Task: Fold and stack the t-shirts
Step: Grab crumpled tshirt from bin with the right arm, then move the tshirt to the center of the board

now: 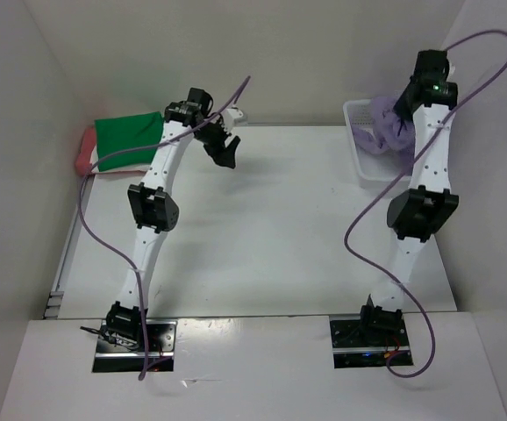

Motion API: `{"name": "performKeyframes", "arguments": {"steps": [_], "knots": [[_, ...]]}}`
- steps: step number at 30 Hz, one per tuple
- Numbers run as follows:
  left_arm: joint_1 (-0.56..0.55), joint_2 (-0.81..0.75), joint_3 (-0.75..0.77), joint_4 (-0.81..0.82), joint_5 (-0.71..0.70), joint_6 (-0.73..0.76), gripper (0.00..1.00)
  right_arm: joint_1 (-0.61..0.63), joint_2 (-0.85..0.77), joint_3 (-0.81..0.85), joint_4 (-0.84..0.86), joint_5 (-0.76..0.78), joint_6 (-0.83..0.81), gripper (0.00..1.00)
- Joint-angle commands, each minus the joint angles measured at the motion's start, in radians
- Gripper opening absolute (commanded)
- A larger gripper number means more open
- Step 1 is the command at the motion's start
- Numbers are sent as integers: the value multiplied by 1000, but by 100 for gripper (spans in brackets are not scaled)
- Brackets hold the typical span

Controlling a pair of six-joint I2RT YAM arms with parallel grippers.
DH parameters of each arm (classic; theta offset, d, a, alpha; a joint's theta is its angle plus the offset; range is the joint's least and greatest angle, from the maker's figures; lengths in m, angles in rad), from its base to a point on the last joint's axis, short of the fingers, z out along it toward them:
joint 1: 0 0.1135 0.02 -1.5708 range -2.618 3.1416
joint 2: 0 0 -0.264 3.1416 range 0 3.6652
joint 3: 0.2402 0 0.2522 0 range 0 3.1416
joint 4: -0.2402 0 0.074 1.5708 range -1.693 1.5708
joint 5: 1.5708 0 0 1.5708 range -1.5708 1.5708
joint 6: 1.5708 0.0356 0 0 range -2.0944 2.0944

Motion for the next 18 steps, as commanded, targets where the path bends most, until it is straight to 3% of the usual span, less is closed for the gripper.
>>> {"name": "performKeyframes", "arguments": {"steps": [1,6,9,10,14,18], "knots": [[-55,-90,10,-25,-7,-2,84,81,-313,62,116,-26,-22,0],[-95,-196,-27,-25,63,9,88,121,-524,53,191,-152,-42,0],[-132,-275,-45,-25,-10,-31,89,212,-602,19,243,-308,-75,0],[-142,-339,-65,-13,-27,-31,92,305,-625,19,243,-336,-106,0],[-164,-534,-217,50,-67,-108,97,539,-639,10,254,-306,-141,0],[-117,-737,-408,162,-136,-205,99,610,-648,-144,266,-255,-100,0]]}}
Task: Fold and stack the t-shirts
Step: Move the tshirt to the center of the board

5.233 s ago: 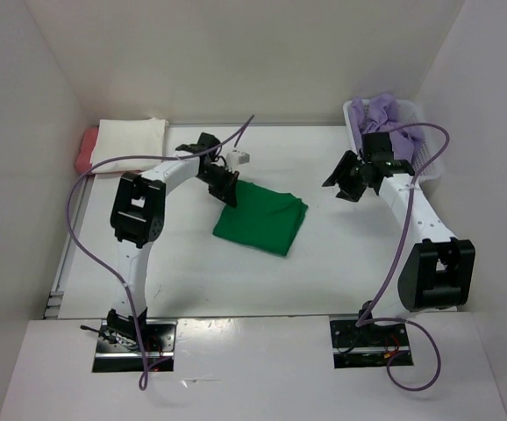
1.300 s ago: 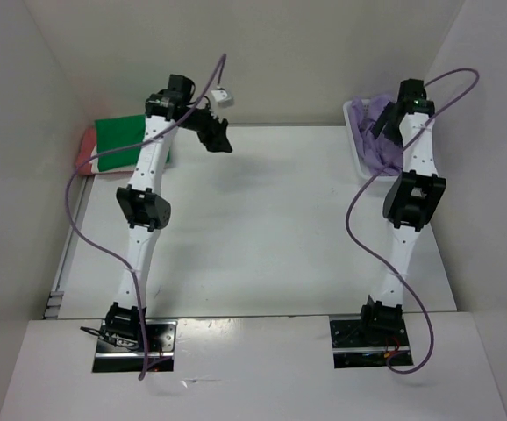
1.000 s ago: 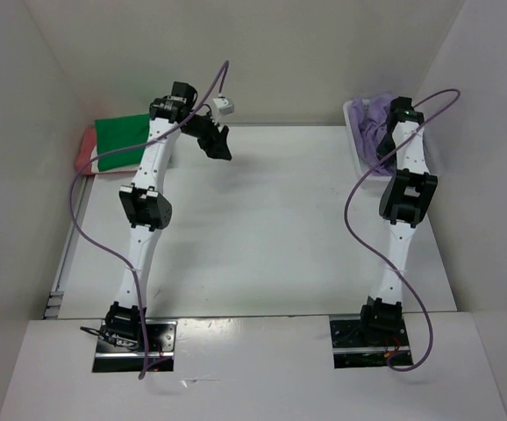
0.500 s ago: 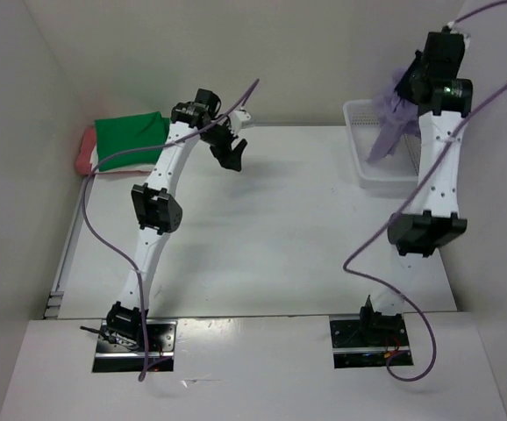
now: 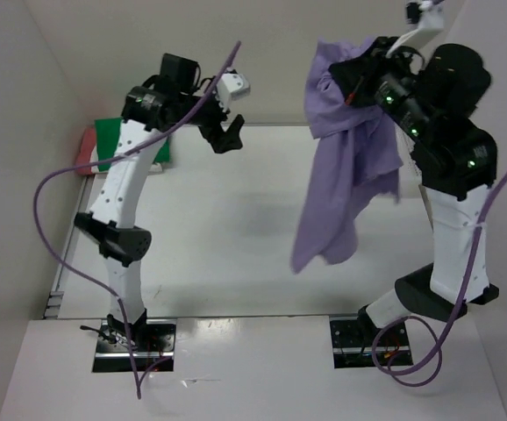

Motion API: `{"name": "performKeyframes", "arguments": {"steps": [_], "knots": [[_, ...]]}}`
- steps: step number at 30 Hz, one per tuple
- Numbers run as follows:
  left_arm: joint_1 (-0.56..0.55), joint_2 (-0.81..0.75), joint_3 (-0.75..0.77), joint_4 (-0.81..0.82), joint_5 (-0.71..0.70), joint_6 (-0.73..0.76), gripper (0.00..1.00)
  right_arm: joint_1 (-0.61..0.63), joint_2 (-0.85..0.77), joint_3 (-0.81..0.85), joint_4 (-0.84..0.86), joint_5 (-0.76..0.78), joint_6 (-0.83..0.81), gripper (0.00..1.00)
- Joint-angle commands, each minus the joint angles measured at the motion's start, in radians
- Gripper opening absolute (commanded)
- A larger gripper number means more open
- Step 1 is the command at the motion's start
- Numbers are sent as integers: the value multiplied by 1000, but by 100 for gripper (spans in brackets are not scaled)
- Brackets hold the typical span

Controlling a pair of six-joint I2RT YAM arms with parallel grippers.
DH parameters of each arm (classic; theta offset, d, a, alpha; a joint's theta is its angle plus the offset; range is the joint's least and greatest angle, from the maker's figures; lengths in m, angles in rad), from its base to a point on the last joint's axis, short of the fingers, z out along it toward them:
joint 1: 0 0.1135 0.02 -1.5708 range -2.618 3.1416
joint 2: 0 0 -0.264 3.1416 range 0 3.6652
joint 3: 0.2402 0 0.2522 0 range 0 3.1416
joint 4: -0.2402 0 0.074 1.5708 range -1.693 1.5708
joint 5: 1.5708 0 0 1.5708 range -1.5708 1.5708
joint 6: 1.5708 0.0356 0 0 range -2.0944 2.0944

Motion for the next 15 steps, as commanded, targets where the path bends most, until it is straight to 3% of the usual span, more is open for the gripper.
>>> {"name": "performKeyframes", "arguments": {"steps": [1,6,7,10,12,13,15], "knots": [[84,-154,-176,112,-100,-112,99,25,50,-166,54,29,20,0],[164,-352,-566,314,-313,-108,99,25,41,-592,244,-24,216,1],[174,-374,-618,351,-384,-98,99,25,57,-640,264,-49,267,17],[184,-426,-779,388,-414,-87,99,11,206,-694,216,-75,283,58],[194,-435,-854,388,-397,-87,99,11,325,-624,133,-60,267,64],[194,-446,-880,388,-383,-87,99,11,335,-624,108,-42,258,72],[177,-455,-939,388,-345,-87,99,42,285,-665,122,19,237,75]]}}
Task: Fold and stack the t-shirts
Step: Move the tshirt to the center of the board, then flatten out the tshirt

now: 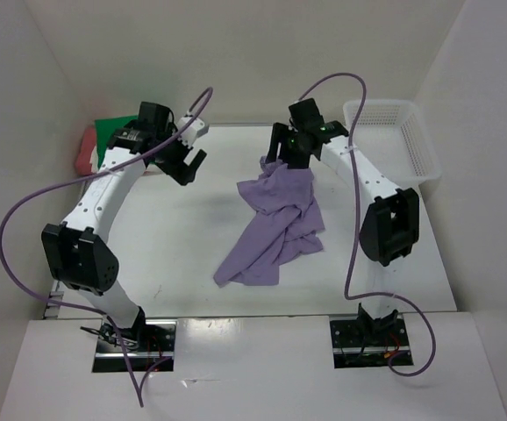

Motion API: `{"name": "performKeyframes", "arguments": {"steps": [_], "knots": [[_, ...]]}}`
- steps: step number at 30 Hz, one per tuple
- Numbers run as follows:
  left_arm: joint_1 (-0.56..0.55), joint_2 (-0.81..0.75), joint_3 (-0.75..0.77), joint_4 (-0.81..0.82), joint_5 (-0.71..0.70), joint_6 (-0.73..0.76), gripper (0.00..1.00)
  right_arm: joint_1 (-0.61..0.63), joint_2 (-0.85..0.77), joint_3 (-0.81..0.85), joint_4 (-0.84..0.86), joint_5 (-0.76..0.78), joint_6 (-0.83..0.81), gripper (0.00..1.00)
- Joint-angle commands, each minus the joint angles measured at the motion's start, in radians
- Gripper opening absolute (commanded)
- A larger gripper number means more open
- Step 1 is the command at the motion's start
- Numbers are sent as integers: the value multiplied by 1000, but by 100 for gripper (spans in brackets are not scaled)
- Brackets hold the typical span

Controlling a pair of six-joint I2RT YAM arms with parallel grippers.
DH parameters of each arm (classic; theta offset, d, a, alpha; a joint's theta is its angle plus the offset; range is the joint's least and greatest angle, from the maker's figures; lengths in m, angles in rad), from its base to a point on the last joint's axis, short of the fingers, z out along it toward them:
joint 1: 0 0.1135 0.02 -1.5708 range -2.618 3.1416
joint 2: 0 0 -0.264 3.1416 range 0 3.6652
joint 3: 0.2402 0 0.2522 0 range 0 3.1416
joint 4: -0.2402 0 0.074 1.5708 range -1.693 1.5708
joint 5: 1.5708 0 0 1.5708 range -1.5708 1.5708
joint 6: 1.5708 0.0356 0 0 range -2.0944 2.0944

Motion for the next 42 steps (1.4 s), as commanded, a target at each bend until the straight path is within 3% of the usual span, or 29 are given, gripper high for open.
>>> {"name": "performKeyframes", "arguments": {"steps": [1,5,8,10,11,15,21,25,27,33,34,35,36,39,42], "knots": [[-27,-53,-101,64,13,-2,99,24,-115,-19,26,72,-5,76],[-102,-54,-228,73,23,37,99,33,-201,-208,38,92,-5,76],[-192,-54,-285,73,113,48,99,33,-238,-370,48,128,36,76],[-300,-43,-314,73,164,59,99,33,-272,-481,78,140,81,76],[-385,-43,-331,73,135,82,99,33,-283,-512,89,140,98,76],[-556,12,-455,94,-89,117,99,33,-307,-609,123,152,165,76],[-567,22,-610,170,-148,105,99,-2,-257,-701,101,183,227,79],[-587,64,-620,213,-79,73,99,-48,-296,-801,137,123,256,80],[-587,94,-620,236,-68,73,85,-60,-315,-824,146,123,279,82],[-587,126,-606,246,-118,84,29,-114,-297,-902,172,119,297,85],[-587,126,-606,234,-138,84,21,-129,-297,-915,190,97,297,83],[-587,115,-606,234,-193,84,6,-144,-297,-925,207,55,288,81],[-576,115,-606,217,-230,84,0,-157,-286,-936,218,36,288,79],[-486,56,-594,207,-400,85,0,-168,-286,-945,229,13,265,65],[-291,14,-540,220,-473,99,0,-168,-324,-957,229,23,265,65]]}}
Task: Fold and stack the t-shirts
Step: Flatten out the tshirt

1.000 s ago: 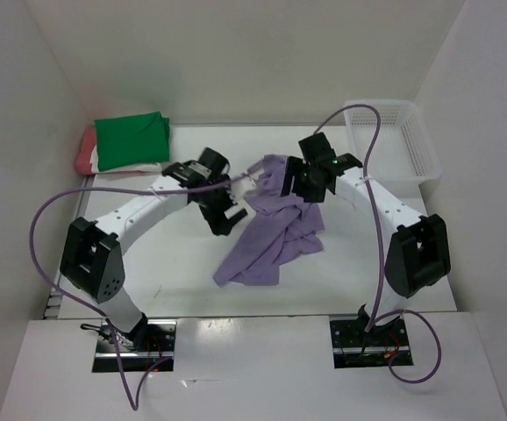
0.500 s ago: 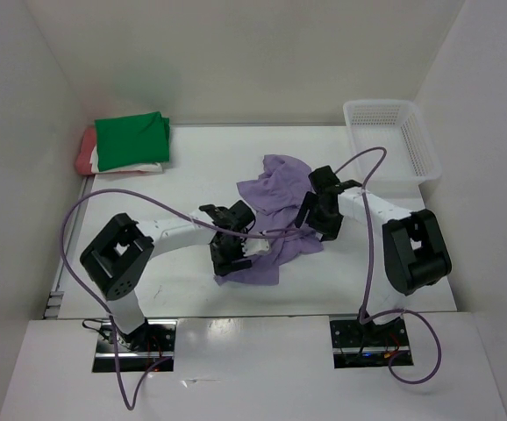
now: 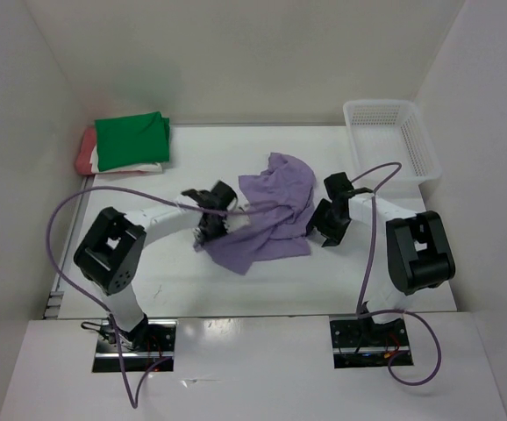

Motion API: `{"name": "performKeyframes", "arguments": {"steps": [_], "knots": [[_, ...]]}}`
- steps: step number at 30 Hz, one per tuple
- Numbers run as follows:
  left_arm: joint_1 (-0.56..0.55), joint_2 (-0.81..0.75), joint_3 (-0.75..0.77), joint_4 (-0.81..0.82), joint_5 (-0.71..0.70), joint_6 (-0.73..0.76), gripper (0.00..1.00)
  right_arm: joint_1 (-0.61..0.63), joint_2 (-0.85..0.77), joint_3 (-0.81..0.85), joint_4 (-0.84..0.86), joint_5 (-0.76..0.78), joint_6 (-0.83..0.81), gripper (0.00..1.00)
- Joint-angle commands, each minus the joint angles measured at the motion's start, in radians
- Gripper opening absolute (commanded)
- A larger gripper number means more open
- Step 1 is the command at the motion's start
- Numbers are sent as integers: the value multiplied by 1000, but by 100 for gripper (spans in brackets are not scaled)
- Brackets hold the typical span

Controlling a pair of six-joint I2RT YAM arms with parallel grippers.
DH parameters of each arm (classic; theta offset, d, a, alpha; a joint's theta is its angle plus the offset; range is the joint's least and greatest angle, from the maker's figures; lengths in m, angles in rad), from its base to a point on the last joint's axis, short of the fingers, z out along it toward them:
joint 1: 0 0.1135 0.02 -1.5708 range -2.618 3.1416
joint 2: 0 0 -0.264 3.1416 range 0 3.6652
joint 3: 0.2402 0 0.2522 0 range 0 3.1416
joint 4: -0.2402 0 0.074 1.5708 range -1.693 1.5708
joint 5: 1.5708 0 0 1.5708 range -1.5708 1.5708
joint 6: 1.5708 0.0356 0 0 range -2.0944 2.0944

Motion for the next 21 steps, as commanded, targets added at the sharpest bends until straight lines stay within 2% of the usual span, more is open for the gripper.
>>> {"name": "performKeyframes", "arguments": {"steps": [1,2,4,5,7,9,13,14,21], "knots": [[220,-70,129,14,-162,13,0,2,-48,-29,57,-2,-10,65],[308,-70,160,5,-127,4,1,2,-48,-29,57,-2,-23,65],[367,-47,231,-14,-79,3,46,2,-38,-29,57,-14,-34,59],[398,-47,242,-14,-53,-6,63,2,-38,-29,57,-28,-43,59],[398,-38,253,-26,-24,-6,83,2,-22,-18,69,-45,-43,59],[398,-82,233,-53,62,3,86,43,-47,-8,69,-45,-52,59],[294,-171,148,-79,156,83,87,138,-65,55,37,30,-53,59],[280,-171,139,-104,156,92,87,153,-65,66,28,30,-53,62],[225,-125,-36,-40,102,122,85,241,-15,132,27,12,-22,64]]}}
